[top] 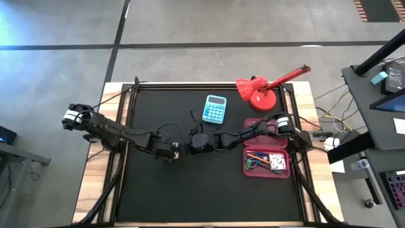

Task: Pack school essentials
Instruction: Put the yellow crayons box into the pink supply box

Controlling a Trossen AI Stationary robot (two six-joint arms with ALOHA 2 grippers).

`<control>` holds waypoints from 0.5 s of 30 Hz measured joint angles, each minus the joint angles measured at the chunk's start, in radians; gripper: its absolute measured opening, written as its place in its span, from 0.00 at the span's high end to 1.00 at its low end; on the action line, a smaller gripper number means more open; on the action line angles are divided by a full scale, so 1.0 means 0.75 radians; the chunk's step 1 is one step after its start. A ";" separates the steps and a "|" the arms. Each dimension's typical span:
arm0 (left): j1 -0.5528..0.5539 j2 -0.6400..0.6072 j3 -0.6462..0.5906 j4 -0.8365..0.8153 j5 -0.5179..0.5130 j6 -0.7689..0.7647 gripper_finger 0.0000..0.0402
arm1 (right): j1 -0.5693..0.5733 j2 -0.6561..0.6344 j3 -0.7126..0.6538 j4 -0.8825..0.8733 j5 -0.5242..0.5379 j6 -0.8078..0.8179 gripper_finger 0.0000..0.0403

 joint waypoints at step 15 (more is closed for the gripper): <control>-0.001 -0.016 -0.015 -0.002 0.001 0.007 0.58 | -0.010 0.006 0.063 -0.016 -0.018 -0.082 0.49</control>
